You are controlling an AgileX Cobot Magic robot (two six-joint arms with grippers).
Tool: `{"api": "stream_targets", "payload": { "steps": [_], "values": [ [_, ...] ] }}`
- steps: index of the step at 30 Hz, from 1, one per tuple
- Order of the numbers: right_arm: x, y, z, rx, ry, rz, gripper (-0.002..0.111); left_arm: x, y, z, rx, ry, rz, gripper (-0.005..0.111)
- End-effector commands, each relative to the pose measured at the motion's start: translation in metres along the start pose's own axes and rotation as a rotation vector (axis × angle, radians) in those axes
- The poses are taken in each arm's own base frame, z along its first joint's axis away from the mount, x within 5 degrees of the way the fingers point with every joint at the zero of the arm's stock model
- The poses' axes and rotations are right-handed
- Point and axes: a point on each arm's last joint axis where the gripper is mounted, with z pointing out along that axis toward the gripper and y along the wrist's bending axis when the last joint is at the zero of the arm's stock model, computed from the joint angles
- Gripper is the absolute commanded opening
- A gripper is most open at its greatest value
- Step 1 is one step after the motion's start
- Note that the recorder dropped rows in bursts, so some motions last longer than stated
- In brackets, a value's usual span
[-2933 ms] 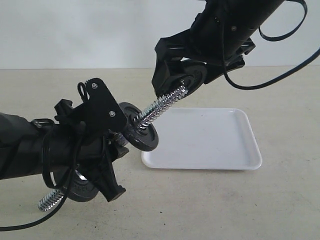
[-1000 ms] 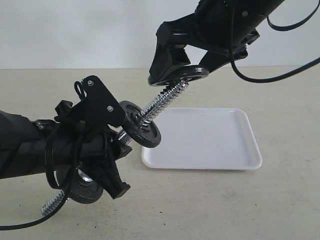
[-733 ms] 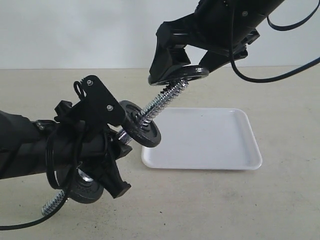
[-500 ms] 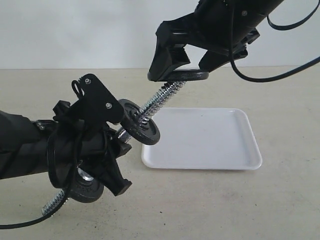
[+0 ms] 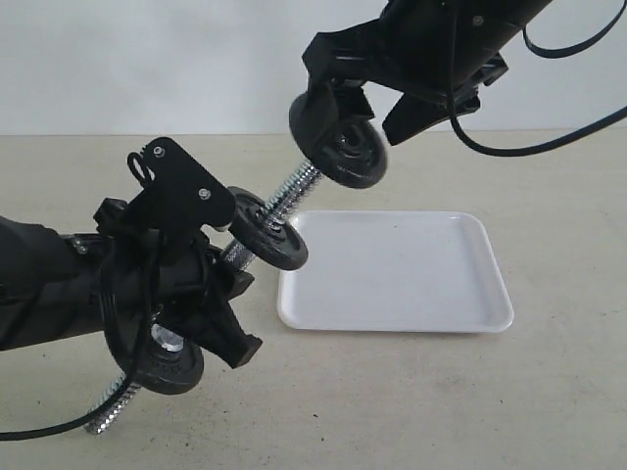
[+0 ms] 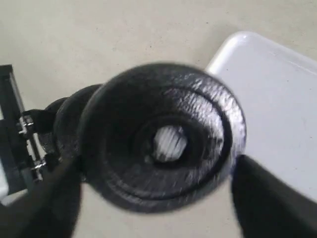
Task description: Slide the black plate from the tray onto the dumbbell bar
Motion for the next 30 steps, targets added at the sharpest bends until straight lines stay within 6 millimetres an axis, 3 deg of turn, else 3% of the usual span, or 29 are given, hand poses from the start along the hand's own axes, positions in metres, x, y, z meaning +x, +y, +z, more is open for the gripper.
{"api": "stream_targets", "payload": {
  "steps": [1, 30],
  "values": [
    [0.0005, 0.0033, -0.0094, -0.003, -0.010, -0.010, 0.000, -0.0264, 0.0241, -0.0171, -0.193, -0.125, -0.140, 0.004],
    [-0.0011, 0.0029, -0.0094, 0.003, -0.028, -0.024, 0.000, -0.0283, 0.0206, -0.0166, -0.157, -0.138, -0.076, 0.004]
  ]
}}
